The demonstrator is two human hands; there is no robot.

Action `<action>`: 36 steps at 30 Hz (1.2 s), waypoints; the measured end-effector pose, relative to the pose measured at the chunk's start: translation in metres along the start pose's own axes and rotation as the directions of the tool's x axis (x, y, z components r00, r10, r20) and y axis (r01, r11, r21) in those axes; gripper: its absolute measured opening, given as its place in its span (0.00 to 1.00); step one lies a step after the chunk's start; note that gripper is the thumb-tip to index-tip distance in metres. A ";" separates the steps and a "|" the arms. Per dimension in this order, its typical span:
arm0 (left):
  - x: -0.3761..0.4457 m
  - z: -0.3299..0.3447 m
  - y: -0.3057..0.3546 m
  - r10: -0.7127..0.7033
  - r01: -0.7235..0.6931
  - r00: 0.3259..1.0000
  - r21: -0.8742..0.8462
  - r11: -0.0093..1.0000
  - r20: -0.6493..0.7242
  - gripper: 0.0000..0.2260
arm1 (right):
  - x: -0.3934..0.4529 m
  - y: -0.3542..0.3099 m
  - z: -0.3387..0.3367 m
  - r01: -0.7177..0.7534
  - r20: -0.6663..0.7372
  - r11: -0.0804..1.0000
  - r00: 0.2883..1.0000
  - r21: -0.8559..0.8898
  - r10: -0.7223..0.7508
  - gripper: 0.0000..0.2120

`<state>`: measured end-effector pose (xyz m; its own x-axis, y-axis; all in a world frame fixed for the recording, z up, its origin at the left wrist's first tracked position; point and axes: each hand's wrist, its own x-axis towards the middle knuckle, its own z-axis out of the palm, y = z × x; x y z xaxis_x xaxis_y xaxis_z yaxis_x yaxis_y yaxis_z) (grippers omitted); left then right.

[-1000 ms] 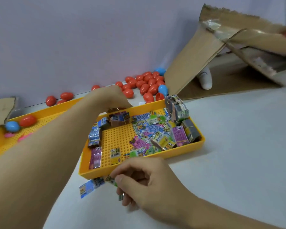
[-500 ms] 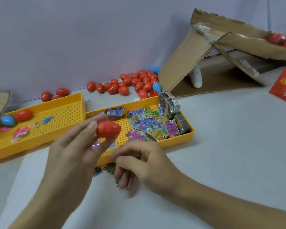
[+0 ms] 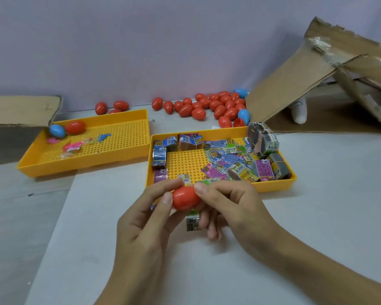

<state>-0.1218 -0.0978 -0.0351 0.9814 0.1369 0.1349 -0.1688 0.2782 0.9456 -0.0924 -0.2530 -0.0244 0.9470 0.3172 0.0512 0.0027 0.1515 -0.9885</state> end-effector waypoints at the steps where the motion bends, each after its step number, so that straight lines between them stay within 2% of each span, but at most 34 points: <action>1: 0.000 -0.001 -0.002 -0.017 0.017 1.000 -0.022 1.000 0.020 0.09 | 0.000 0.001 -0.001 0.005 -0.009 1.000 1.000 -0.001 -0.005 0.16; 3: -0.002 -0.001 -0.004 -0.040 0.040 0.998 -0.009 0.999 0.044 0.10 | 0.001 0.002 -0.001 0.016 -0.023 1.000 1.000 0.004 -0.016 0.16; 10: -0.003 0.001 0.000 -0.048 0.048 0.999 0.039 0.998 0.005 0.14 | 0.000 0.005 0.000 0.037 -0.022 0.999 0.999 0.000 -0.037 0.16; 19: -0.002 -0.003 0.001 0.026 -0.023 0.998 0.054 0.998 -0.057 0.13 | -0.003 0.004 0.000 0.042 0.000 0.999 0.999 -0.027 -0.042 0.13; 30: 0.000 -0.006 0.000 -0.004 0.005 1.000 0.035 0.999 -0.018 0.13 | -0.003 0.003 0.000 0.034 0.023 0.999 0.999 -0.039 -0.033 0.10; 36: 0.000 -0.004 0.002 0.014 -0.013 1.000 0.107 0.994 -0.012 0.13 | -0.003 0.003 0.001 0.016 0.007 1.000 1.000 -0.001 -0.016 0.12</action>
<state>-0.1224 -0.0939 -0.0346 0.9776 0.1525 0.1449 -0.1708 0.1732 0.9700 -0.0950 -0.2529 -0.0269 0.9445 0.3213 0.0683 0.0184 0.1559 -0.9876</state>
